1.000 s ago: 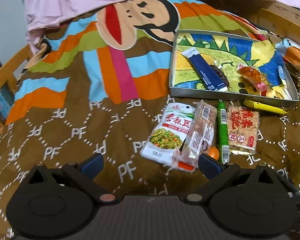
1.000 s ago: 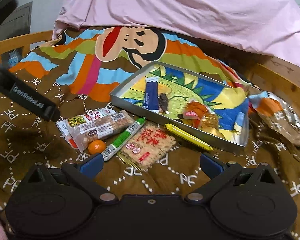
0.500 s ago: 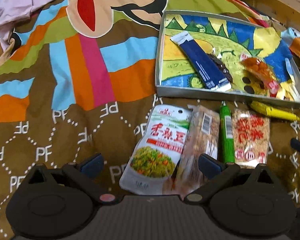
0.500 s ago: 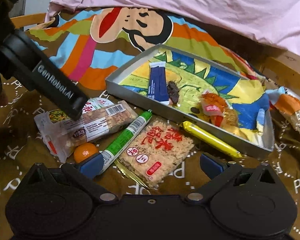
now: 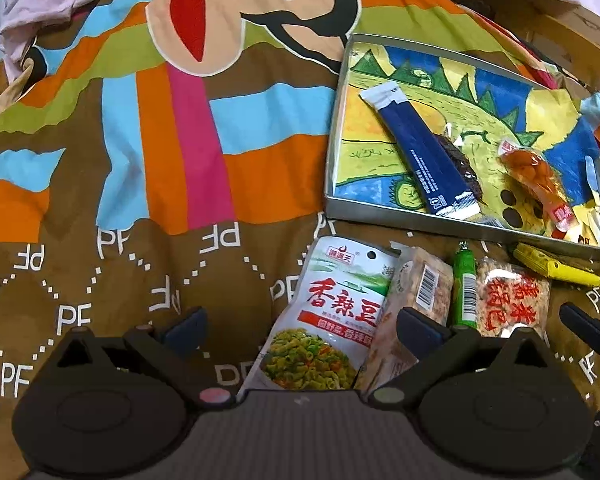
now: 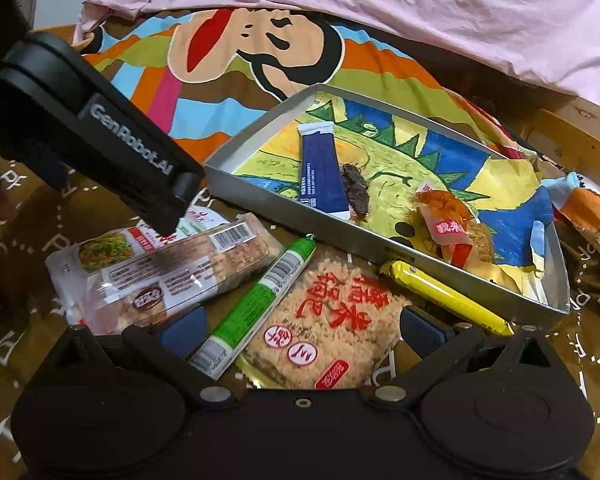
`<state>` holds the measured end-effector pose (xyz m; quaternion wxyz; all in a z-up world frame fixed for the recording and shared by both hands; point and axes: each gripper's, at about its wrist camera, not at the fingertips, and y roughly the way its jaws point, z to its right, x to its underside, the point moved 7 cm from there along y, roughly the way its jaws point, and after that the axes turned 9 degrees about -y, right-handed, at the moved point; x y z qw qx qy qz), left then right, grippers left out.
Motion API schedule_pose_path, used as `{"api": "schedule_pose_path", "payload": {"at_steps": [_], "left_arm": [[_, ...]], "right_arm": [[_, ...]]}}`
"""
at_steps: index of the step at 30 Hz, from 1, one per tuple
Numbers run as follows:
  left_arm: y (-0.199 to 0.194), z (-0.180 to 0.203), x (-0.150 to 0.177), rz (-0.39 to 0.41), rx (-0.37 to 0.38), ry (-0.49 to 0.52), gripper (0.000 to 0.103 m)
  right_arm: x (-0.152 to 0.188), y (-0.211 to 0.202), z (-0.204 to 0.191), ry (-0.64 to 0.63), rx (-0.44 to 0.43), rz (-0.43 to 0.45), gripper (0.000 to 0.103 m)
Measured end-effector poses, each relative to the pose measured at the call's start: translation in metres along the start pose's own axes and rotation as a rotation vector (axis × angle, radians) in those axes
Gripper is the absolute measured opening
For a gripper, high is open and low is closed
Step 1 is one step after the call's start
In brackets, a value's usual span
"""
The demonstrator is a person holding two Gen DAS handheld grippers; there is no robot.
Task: Organize snacks
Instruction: 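Grasp the green tube with the right tool while the left tool approaches the granola bar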
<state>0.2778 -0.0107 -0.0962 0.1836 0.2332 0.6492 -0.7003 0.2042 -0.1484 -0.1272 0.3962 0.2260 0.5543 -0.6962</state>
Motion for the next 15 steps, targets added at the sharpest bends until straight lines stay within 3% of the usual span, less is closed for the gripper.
{"api": "schedule_pose_path", "payload": {"at_steps": [8, 13, 15], "left_arm": [[-0.001, -0.002, -0.002, 0.006, 0.007, -0.006, 0.103], [-0.001, 0.005, 0.001, 0.003, 0.034, 0.033, 0.102], [-0.001, 0.008, 0.003, 0.001, 0.042, 0.047, 0.102]], "right_arm": [[-0.005, 0.022, -0.005, -0.051, 0.088, -0.008, 0.101], [-0.002, 0.018, -0.006, -0.058, 0.056, -0.02, 0.077], [-0.001, 0.013, -0.011, -0.084, 0.044, -0.022, 0.058]]}}
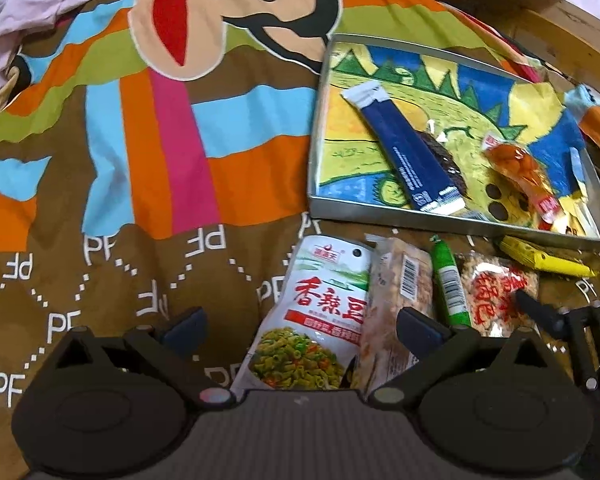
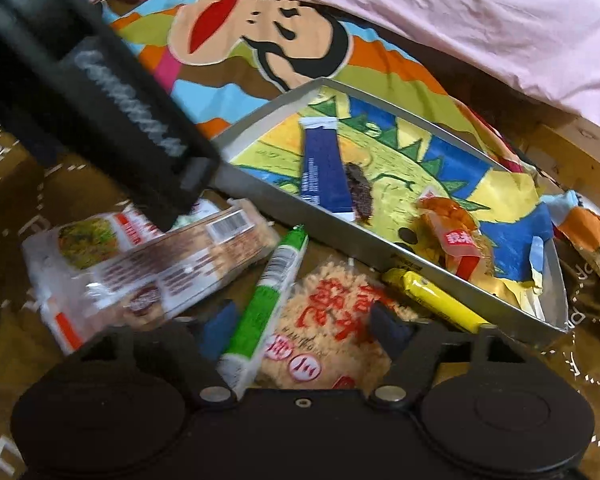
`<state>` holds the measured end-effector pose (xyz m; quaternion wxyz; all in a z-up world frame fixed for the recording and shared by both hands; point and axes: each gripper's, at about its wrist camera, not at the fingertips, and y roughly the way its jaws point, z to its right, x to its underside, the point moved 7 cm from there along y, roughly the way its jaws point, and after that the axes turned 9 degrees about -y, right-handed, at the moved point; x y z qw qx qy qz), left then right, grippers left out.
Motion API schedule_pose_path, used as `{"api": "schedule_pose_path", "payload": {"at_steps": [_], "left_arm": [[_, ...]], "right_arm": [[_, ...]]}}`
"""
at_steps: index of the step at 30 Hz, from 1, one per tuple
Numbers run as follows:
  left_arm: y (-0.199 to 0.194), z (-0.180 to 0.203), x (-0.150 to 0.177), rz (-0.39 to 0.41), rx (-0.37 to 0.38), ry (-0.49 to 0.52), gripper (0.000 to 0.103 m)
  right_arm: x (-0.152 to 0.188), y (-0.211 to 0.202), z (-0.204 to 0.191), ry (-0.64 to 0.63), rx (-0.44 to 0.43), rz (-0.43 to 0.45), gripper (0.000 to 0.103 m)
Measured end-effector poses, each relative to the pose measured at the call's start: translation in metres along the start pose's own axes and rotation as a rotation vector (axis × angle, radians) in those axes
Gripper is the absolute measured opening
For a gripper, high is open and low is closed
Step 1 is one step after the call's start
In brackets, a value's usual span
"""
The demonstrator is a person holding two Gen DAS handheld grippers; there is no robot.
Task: Organize snacks
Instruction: 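Grasp the green tube with the right tool while the left tool approaches the granola bar, then lift the green tube with the right tool while the left tool grasps the granola bar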
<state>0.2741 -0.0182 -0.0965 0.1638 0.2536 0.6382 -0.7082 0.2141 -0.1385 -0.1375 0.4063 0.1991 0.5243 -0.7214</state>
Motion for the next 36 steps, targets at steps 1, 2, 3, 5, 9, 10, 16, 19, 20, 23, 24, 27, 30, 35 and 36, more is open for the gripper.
{"api": "schedule_pose_path", "payload": {"at_steps": [1, 2, 3, 5, 9, 10, 16, 19, 20, 23, 24, 27, 30, 35, 36], "left_arm": [[0.0, 0.001, 0.001, -0.004, 0.006, 0.008, 0.102], [0.001, 0.003, 0.002, -0.009, 0.011, 0.018, 0.102], [0.002, 0.004, 0.003, -0.013, 0.017, 0.028, 0.102], [0.002, 0.007, 0.005, -0.016, 0.028, 0.043, 0.102], [0.004, 0.011, 0.009, -0.023, 0.041, 0.072, 0.103], [0.004, 0.012, 0.01, -0.023, 0.045, 0.081, 0.103], [0.005, 0.024, 0.015, 0.012, 0.043, 0.17, 0.1], [0.007, 0.03, 0.016, 0.034, 0.029, 0.211, 0.097], [0.007, 0.032, 0.017, 0.038, 0.034, 0.223, 0.094], [0.007, 0.041, 0.021, 0.053, 0.056, 0.261, 0.087], [0.007, 0.045, 0.023, 0.06, 0.06, 0.282, 0.084], [0.005, 0.053, 0.027, 0.075, 0.067, 0.332, 0.074], [0.005, 0.057, 0.03, 0.067, 0.084, 0.347, 0.064], [0.009, 0.061, 0.034, 0.007, 0.126, 0.335, 0.048], [0.01, 0.062, 0.036, 0.006, 0.122, 0.342, 0.048]], "right_arm": [[0.0, -0.002, -0.003, -0.011, -0.012, 0.0, 0.053], [0.0, -0.004, -0.004, -0.023, -0.018, 0.001, 0.046], [0.0, -0.007, -0.005, -0.035, -0.021, 0.002, 0.036], [0.002, -0.012, -0.003, -0.044, -0.019, -0.012, 0.02], [0.014, -0.027, 0.013, -0.002, -0.036, -0.061, 0.02], [0.017, -0.031, 0.017, 0.001, -0.037, -0.071, 0.02], [0.042, -0.052, 0.037, 0.059, -0.048, -0.125, 0.02], [0.046, -0.052, 0.037, 0.068, -0.054, -0.113, 0.02], [0.045, -0.051, 0.036, 0.067, -0.055, -0.106, 0.02], [0.04, -0.048, 0.032, 0.044, -0.048, -0.077, 0.02], [0.039, -0.046, 0.031, 0.037, -0.042, -0.068, 0.02], [0.036, -0.041, 0.032, 0.044, -0.038, -0.056, 0.02], [0.036, -0.039, 0.034, 0.075, -0.046, -0.062, 0.021], [0.037, -0.041, 0.035, 0.104, -0.043, -0.088, 0.021], [0.038, -0.042, 0.035, 0.103, -0.041, -0.092, 0.022]]}}
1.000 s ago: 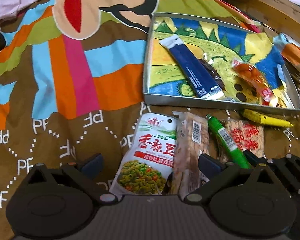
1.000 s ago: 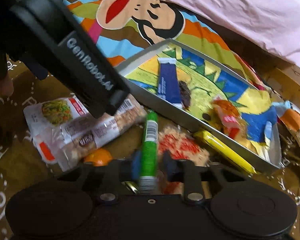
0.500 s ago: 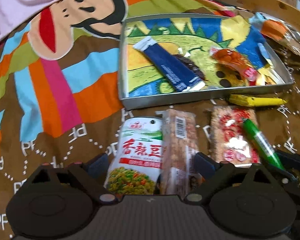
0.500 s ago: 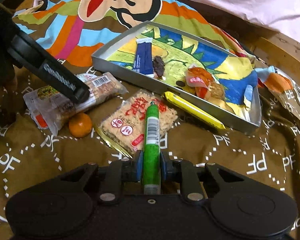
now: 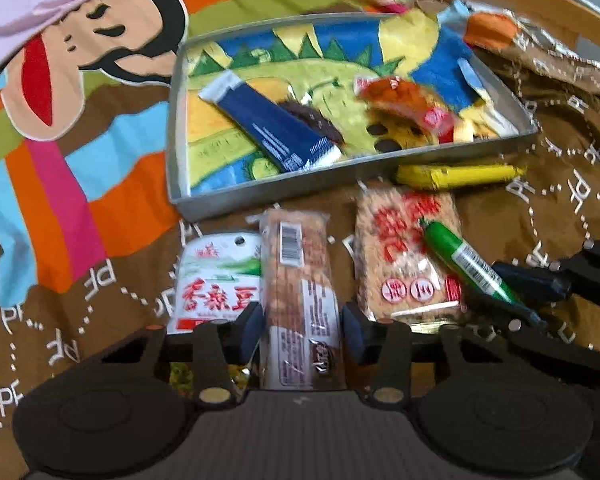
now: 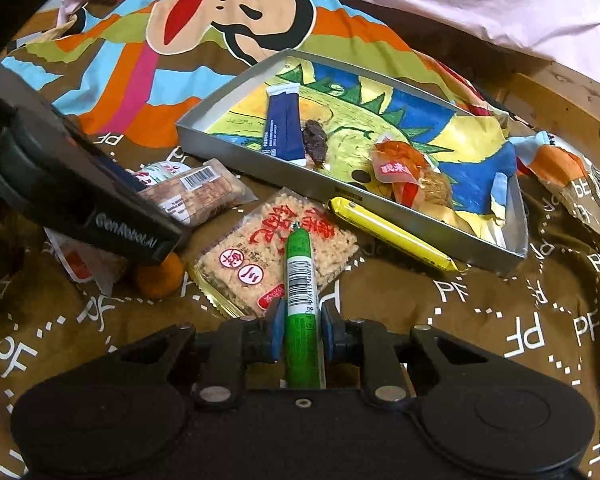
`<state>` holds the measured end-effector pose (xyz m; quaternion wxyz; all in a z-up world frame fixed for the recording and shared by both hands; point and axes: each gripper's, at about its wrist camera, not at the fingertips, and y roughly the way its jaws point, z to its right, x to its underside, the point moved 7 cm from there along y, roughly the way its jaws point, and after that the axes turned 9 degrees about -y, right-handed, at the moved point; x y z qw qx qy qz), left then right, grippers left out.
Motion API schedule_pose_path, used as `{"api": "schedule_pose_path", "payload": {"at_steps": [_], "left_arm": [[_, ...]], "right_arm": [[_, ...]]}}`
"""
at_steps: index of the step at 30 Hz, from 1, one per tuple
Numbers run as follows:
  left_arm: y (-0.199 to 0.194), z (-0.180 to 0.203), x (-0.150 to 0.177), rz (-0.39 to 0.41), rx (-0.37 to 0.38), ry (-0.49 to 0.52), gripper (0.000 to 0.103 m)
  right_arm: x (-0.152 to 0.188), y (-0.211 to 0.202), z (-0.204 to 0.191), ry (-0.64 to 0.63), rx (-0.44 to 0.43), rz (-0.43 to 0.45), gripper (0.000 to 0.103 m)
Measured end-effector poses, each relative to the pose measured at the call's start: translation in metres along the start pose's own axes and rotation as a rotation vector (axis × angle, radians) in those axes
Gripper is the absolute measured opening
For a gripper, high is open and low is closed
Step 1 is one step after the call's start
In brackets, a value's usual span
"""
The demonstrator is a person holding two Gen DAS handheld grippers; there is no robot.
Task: Organize snacks
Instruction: 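Lift the green tube with the right tool while the left tool grasps the granola bar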
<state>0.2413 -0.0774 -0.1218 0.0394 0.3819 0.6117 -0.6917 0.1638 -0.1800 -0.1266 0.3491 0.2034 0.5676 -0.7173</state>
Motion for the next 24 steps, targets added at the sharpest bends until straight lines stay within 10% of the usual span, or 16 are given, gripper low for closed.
{"api": "schedule_pose_path", "payload": {"at_steps": [24], "left_arm": [[-0.015, 0.004, -0.003, -0.032, 0.02, -0.11, 0.043]], "right_arm": [[0.004, -0.007, 0.005, 0.091, -0.029, -0.036, 0.019]]}}
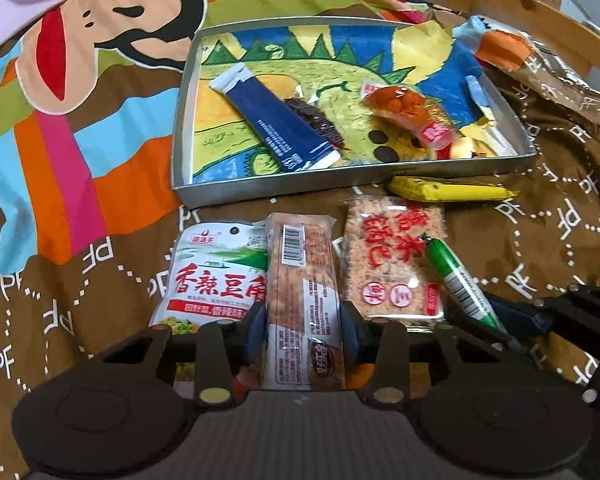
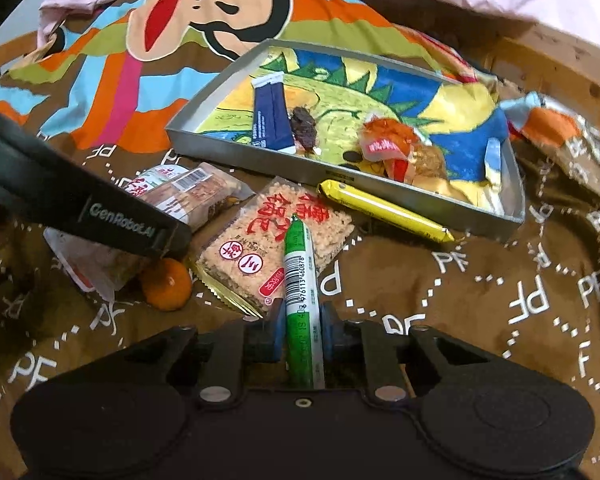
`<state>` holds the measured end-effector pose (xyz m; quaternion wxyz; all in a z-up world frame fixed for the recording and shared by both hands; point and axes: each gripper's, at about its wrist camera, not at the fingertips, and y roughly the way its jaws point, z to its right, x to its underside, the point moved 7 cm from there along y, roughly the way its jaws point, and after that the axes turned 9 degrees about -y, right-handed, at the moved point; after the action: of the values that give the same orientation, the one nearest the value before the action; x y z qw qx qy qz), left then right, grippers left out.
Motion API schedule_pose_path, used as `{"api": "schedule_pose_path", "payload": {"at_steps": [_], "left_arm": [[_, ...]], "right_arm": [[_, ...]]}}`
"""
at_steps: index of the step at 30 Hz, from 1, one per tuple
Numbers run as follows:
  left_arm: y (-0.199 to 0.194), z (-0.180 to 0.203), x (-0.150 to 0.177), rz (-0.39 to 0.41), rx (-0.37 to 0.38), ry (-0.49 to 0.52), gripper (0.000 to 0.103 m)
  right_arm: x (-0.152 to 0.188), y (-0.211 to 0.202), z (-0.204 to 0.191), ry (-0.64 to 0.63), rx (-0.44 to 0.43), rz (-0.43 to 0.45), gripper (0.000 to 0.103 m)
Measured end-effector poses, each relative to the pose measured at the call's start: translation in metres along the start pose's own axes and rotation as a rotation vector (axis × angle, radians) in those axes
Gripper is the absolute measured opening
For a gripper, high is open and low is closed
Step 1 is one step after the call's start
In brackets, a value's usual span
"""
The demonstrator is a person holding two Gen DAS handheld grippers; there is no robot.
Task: Organize snacks
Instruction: 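Lift the green tube with the right tool while the left tool grasps the granola bar, then carry the green tube and granola bar over the tray with both tools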
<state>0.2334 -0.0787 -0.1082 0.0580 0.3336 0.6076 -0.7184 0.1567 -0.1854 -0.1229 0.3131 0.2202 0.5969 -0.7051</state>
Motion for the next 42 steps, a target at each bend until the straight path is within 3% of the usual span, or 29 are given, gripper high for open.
{"api": "schedule_pose_path", "payload": {"at_steps": [5, 12, 16, 21, 25, 33, 38, 42], "left_arm": [[-0.01, 0.008, 0.003, 0.006, 0.006, -0.012, 0.043], [-0.024, 0.005, 0.002, 0.028, 0.013, -0.082, 0.043], [-0.038, 0.002, 0.003, 0.077, -0.06, -0.084, 0.043], [-0.051, 0.0, 0.0, 0.116, -0.02, -0.127, 0.043], [-0.058, -0.002, -0.009, 0.191, -0.016, -0.157, 0.043], [-0.058, -0.026, -0.038, 0.337, -0.072, -0.286, 0.043], [-0.048, -0.033, -0.072, 0.4, -0.124, -0.277, 0.043], [-0.037, -0.029, -0.102, 0.447, -0.094, -0.274, 0.043]], "right_arm": [[-0.001, -0.01, -0.005, -0.079, 0.053, 0.039, 0.019], [-0.006, -0.015, -0.003, -0.085, 0.066, 0.071, 0.019], [-0.008, -0.017, -0.002, -0.081, 0.069, 0.096, 0.019], [-0.014, -0.023, -0.002, -0.09, 0.082, 0.143, 0.019], [-0.02, -0.025, 0.001, -0.088, 0.087, 0.179, 0.019], [-0.035, -0.027, 0.012, -0.069, 0.101, 0.261, 0.019], [-0.062, -0.023, 0.022, -0.042, 0.092, 0.329, 0.019], [-0.087, -0.018, 0.038, 0.016, 0.059, 0.379, 0.019]]}}
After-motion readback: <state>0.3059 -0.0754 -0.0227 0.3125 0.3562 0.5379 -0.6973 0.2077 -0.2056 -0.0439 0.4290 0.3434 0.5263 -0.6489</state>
